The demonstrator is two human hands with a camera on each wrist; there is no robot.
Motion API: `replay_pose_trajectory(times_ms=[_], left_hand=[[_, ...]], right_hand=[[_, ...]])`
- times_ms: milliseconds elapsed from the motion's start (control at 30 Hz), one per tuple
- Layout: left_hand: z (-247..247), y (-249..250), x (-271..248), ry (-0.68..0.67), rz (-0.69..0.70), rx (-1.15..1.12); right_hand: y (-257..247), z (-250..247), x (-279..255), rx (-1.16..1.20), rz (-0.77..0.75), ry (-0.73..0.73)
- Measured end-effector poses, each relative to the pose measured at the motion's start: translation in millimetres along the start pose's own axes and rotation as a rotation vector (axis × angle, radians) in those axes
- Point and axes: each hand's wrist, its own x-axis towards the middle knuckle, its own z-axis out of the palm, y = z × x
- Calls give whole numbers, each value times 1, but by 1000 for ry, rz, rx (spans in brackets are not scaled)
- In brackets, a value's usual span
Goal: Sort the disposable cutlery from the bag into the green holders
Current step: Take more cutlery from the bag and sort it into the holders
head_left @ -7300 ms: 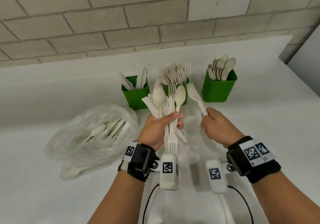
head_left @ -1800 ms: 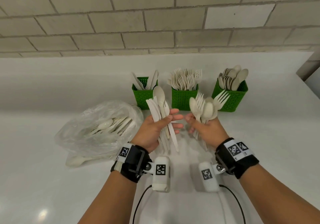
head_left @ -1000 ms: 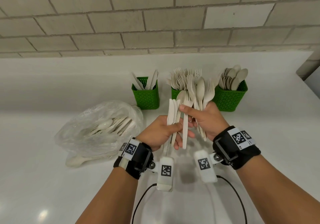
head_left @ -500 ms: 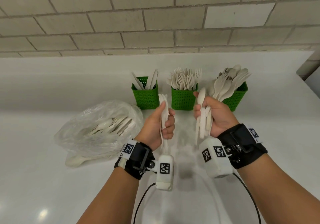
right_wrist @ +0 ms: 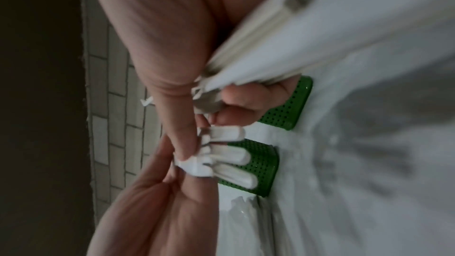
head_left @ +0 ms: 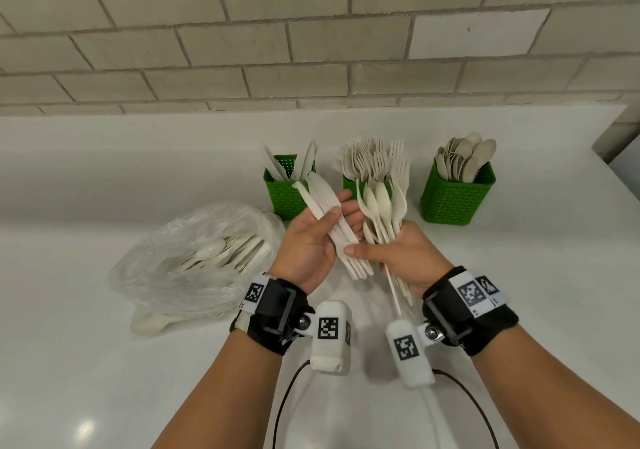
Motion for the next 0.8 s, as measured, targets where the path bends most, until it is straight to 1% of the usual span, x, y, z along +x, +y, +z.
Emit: replay_pose_trajectory(times_ms=[167,333,467,600,667,733,800], left_hand=[[-1,4,0,-12,-5,-9],[3,12,-2,-96,-8,-55],[4,13,-2,-146,-7,-57],[0,12,-1,-131,11,89],[-2,12,-3,-112,31,195],[-5,13,-4,-75,35,269],[-7,15,-5,-9,63,339]], right_hand=[[3,-3,-1,137,55,-32],[2,0,-3,259,161,-90],[3,-1,-3,271,161,-122],[2,-3,-4,301,100,-122],[4,-7,-2,304,84,-76],[5,-10,-1,220,61,-15],[6,-12,0,95,10,42]])
